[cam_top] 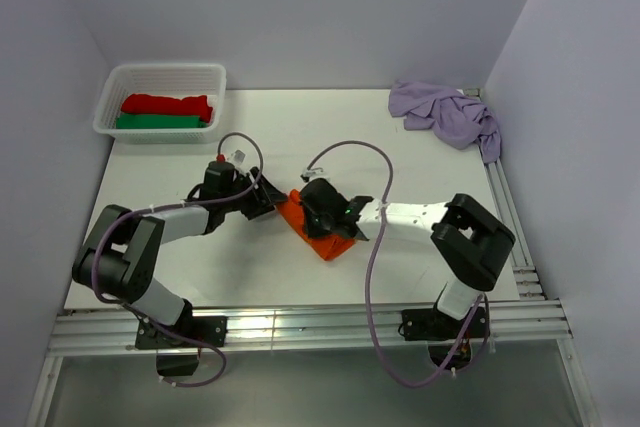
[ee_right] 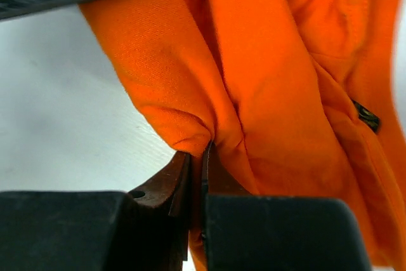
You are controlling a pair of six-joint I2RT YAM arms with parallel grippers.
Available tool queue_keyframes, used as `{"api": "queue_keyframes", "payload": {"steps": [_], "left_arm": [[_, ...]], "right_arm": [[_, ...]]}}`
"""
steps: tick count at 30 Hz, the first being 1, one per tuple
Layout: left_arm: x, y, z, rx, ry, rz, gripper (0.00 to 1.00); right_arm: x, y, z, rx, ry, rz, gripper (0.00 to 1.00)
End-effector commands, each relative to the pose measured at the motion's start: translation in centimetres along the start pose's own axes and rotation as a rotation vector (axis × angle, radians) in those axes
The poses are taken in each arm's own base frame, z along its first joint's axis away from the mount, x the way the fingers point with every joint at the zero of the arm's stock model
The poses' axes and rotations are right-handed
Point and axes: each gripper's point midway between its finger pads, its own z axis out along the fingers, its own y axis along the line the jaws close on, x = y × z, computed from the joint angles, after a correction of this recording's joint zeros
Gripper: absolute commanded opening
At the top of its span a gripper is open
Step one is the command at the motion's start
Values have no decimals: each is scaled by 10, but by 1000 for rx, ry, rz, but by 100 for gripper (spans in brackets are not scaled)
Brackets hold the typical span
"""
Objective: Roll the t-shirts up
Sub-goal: Roll the tshirt
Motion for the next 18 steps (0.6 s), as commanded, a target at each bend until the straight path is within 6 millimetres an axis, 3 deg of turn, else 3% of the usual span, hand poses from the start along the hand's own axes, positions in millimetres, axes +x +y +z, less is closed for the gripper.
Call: {"api": "queue_keyframes", "payload": {"steps": [1, 3, 4, 6, 7, 8, 11, 12, 13, 15, 18], "left_arm": [[-17, -23, -13, 94, -68, 54, 67], [-21, -30, -19, 130, -86, 70, 72], [-21, -29, -20, 136, -87, 74, 73], [-21, -31, -23, 155, -93, 84, 73], [-21, -32, -24, 165, -99, 89, 73], [-20, -33, -25, 172, -101, 90, 73], [-16, -31, -26, 190, -101, 93, 73], [-14, -28, -25, 188, -97, 89, 72], [-12, -26, -25, 193, -98, 94, 72], [-7, -20, -23, 186, -88, 87, 72], [-4, -18, -21, 204, -92, 89, 72]], "right_arm": [[15, 18, 0, -233, 83, 108, 0], [20, 22, -3, -333, 106, 161, 0], [7, 22, -4, -394, 67, 194, 0], [15, 22, -10, -495, 113, 263, 0], [9, 21, -9, -528, 96, 285, 0], [9, 10, -3, -527, 113, 342, 0], [14, 8, -2, -648, 171, 427, 0], [9, -2, -1, -666, 162, 469, 0], [2, 1, -7, -739, 147, 471, 0], [5, -12, 1, -755, 188, 559, 0], [10, -16, 9, -811, 272, 614, 0]]}}
